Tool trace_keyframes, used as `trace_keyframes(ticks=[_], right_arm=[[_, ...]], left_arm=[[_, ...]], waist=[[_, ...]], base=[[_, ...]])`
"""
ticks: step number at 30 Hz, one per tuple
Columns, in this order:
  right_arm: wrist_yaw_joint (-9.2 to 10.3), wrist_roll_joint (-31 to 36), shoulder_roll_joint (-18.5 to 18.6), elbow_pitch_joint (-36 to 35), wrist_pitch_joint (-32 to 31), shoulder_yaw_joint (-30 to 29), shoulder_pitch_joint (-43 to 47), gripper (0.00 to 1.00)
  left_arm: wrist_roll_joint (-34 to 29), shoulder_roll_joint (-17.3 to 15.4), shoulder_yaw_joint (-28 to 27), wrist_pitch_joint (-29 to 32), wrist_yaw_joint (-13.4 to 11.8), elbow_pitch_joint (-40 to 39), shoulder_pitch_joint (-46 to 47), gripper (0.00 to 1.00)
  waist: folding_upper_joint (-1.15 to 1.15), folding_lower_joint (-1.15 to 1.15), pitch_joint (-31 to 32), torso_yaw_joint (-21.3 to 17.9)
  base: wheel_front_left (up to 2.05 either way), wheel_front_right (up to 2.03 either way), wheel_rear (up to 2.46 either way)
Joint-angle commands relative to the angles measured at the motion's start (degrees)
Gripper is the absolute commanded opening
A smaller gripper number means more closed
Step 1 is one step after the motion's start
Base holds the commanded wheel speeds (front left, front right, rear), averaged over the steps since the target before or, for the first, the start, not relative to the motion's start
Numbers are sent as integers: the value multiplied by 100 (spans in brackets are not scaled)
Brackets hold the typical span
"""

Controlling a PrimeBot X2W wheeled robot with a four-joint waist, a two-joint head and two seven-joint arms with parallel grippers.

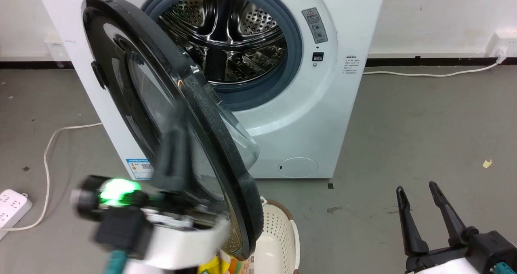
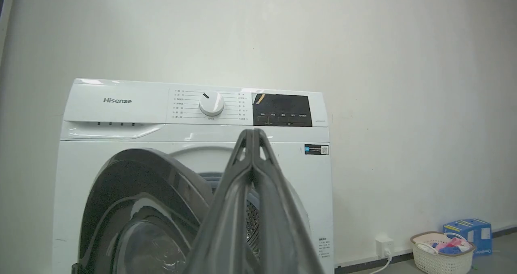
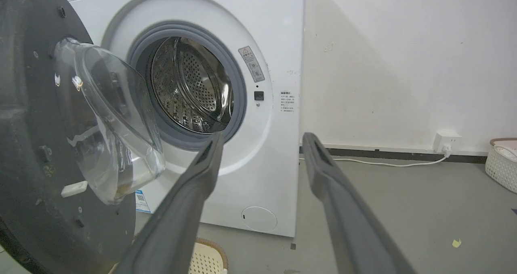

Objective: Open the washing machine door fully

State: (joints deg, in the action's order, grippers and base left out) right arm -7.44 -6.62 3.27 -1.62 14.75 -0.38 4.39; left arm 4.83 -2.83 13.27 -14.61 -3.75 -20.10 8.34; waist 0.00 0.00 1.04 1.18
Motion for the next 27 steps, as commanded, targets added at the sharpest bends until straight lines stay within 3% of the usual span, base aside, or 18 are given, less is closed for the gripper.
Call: trace_keyframes(ticks=[1,7,14,27], right_arm=[[-5,-21,-33,18,25,12,12,100],[-5,-46,-37,31,25,24,13,100],[-5,-75,-38,84,25,54,12,100],[-5,-80,-39,103,25,82,-57,100]], left_arm=[[-39,-6,67,20,40,29,36,0],[67,-6,921,563,252,267,-117,0],[303,-6,1542,985,351,976,-297,0],[573,-16,1556,958,156,2248,-136,0]], waist=[[0,0,1,-7],[0,0,-39,-47],[0,0,-121,-26],[0,0,-227,83]], base=[[0,0,0],[0,0,0],[0,0,0],[0,0,0]])
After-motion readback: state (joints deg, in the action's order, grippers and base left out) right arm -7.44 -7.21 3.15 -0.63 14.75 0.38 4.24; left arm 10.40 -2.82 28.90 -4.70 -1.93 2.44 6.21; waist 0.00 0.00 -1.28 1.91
